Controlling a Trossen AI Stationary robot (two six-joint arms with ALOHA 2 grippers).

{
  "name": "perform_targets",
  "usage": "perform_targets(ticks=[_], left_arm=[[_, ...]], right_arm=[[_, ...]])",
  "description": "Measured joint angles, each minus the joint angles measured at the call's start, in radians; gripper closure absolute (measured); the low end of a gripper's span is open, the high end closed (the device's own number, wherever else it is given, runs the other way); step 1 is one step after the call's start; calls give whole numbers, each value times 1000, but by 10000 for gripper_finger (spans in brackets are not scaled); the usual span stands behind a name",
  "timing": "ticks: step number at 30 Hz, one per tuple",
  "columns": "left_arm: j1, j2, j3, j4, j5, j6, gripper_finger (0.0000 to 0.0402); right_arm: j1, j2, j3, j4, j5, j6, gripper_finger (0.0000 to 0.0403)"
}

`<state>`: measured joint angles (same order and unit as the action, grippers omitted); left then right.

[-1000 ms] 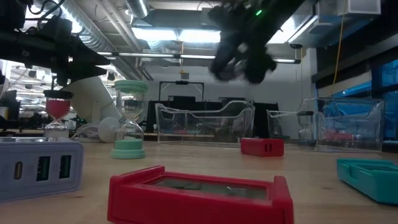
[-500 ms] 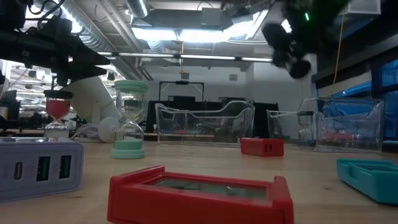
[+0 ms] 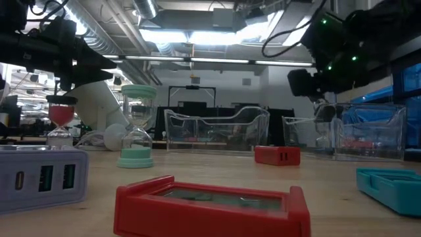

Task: Pick & Place Office items
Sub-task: Put the dark blue hourglass into the right transparent bin

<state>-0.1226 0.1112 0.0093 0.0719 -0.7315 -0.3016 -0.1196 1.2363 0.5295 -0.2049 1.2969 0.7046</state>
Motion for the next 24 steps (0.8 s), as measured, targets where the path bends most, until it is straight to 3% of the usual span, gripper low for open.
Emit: perform_targets(ticks=[10, 16, 19, 24], left_arm=[[0, 0, 0, 0, -4, 1, 190], [0, 0, 0, 0, -4, 2, 190], [0, 0, 0, 0, -5, 2, 190], [0, 0, 0, 0, -5, 10, 190]], right_arm=[[-100, 94, -80, 282, -76, 5, 180], [-127, 167, -80, 489, -95, -176, 180], [-143, 207, -80, 519, -124, -235, 180], [-158, 257, -80, 535, -180, -203, 180]])
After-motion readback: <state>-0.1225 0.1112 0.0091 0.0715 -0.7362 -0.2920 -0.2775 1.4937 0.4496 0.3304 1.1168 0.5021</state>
